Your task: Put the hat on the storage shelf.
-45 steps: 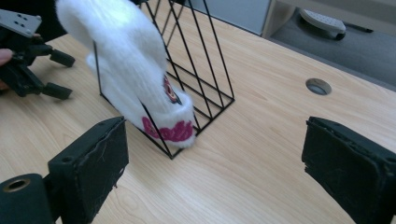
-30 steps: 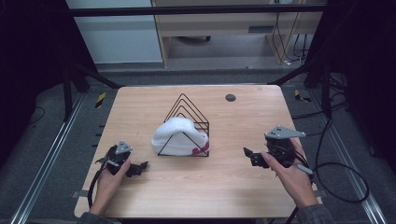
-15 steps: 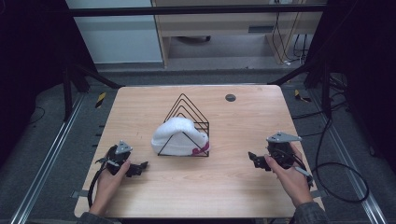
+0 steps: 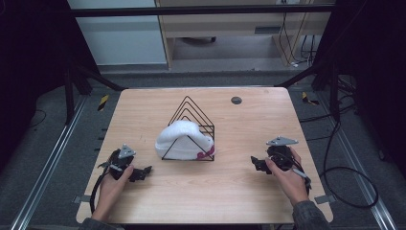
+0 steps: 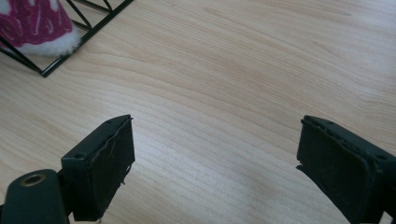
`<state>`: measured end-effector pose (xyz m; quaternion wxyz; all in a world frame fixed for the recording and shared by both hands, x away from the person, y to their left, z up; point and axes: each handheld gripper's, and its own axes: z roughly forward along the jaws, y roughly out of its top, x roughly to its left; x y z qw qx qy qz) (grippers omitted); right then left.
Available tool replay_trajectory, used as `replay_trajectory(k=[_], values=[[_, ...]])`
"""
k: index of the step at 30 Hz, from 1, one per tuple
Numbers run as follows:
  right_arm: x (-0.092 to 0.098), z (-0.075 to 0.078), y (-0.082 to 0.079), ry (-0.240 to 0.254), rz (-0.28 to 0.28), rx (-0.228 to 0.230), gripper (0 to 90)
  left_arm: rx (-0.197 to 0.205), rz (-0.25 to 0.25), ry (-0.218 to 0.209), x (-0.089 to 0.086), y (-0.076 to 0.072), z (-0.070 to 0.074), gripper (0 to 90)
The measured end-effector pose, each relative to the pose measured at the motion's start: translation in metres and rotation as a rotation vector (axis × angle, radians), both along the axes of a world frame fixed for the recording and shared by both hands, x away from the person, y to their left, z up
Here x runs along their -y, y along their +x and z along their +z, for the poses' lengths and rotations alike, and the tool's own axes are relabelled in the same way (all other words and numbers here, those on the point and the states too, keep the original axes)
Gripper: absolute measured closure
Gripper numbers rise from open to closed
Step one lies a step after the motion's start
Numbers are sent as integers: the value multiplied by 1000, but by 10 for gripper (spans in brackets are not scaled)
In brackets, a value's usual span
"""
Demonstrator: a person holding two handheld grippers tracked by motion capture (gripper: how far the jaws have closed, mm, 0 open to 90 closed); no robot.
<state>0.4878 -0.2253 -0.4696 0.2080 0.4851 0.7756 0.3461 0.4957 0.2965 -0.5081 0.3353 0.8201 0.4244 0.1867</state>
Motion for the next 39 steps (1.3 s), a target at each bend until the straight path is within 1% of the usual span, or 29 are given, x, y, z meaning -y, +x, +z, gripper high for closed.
replay_trajectory(k=[11,13,18,24,28,31,35,37,39], values=[[-9,-7,22,-9,-29,0,129,0,-1,-2,0,0,0,0],[-11,-9,27,-1,-43,1,131,0,0,-1,0,0,0,0],[-14,-15,35,13,-53,-2,131,1,-2,-1,0,0,0,0],[-16,-24,44,41,-94,-4,133,0,-4,0,0,0,0,0],[-16,-25,48,51,-106,-5,133,0,-3,0,0,0,0,0],[-15,-28,51,45,-122,-5,133,0,-3,0,0,0,0,0],[-15,-29,53,38,-130,-8,132,0,-4,0,0,0,0,0],[-15,-30,54,37,-134,-3,129,0,-4,0,0,0,0,0],[-15,-31,54,41,-140,-8,126,1,-4,1,0,0,0,0]])
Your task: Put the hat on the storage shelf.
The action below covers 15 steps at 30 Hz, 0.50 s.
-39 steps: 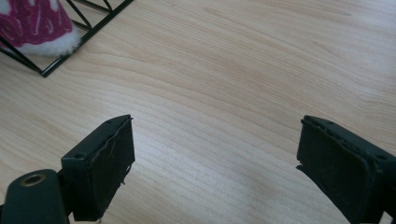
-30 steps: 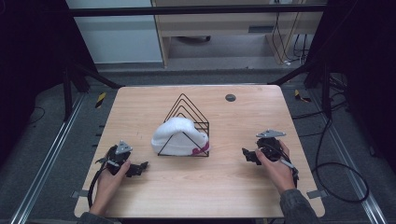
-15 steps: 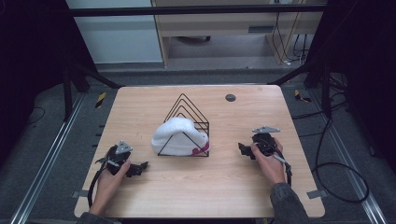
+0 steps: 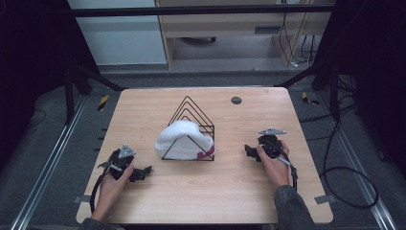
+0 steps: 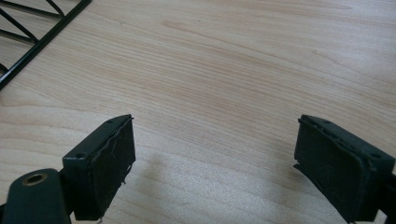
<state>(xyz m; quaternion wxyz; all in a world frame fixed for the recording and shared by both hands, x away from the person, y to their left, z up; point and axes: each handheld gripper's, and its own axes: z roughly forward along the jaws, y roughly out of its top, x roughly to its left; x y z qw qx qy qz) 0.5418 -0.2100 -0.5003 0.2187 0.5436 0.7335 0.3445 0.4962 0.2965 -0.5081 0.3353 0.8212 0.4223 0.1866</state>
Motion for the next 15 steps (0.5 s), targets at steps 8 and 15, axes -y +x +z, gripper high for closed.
replay_trajectory(k=[8,15], values=[[-1,-5,1,-5,-11,-13,119,-1,0,-1,0,0,0,0],[-3,-9,1,-15,-20,6,108,-1,0,-1,0,0,0,0]])
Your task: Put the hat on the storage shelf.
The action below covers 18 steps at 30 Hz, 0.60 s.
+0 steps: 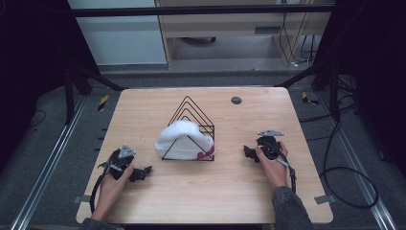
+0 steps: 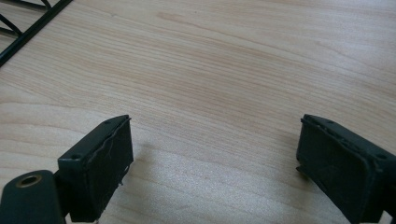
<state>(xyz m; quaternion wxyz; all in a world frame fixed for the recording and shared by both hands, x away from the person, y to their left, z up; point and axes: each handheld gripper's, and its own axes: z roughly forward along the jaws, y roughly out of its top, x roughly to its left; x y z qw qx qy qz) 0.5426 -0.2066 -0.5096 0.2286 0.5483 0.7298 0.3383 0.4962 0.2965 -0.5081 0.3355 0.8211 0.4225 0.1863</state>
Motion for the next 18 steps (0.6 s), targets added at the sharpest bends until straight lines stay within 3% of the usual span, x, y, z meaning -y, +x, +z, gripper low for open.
replay_trajectory(k=[6,14,18], values=[[-5,-1,-1,-43,2,7,98,0,1,-1,0,0,0,0],[-8,-2,-15,-37,31,7,99,0,1,-1,0,0,0,0],[-9,-2,-21,-39,16,7,99,-3,0,-1,0,0,0,0]])
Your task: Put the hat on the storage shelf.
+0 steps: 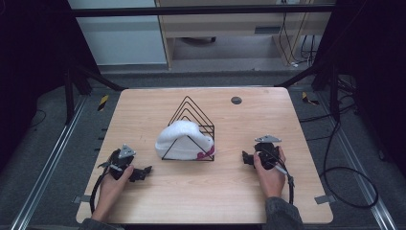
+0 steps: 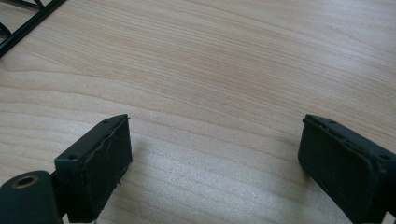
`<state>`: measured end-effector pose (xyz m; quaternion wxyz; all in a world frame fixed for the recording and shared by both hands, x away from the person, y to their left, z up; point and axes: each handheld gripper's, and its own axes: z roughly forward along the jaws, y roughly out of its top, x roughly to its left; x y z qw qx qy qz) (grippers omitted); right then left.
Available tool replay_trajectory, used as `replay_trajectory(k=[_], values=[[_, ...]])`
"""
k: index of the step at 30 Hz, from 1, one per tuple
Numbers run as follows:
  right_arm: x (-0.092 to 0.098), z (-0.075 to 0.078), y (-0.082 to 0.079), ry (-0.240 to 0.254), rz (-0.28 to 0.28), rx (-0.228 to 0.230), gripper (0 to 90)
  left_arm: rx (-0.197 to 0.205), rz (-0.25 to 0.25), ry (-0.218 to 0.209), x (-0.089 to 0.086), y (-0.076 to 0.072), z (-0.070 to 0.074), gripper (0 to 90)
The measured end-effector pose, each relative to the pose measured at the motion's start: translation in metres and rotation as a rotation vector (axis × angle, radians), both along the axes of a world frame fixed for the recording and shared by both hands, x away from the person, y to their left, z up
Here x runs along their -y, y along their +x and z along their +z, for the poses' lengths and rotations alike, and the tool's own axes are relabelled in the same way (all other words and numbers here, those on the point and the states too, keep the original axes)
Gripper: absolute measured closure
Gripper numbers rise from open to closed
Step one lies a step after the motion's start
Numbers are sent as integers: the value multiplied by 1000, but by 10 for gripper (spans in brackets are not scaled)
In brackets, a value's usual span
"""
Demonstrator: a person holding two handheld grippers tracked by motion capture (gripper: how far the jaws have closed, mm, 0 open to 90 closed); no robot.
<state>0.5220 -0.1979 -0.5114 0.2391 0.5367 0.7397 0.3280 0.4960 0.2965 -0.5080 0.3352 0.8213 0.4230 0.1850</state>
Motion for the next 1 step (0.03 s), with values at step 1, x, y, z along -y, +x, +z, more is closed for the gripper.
replay_trajectory(k=[1], values=[[0,0,0,1,-3,0,98,0,1,0,0,0,0,0]])
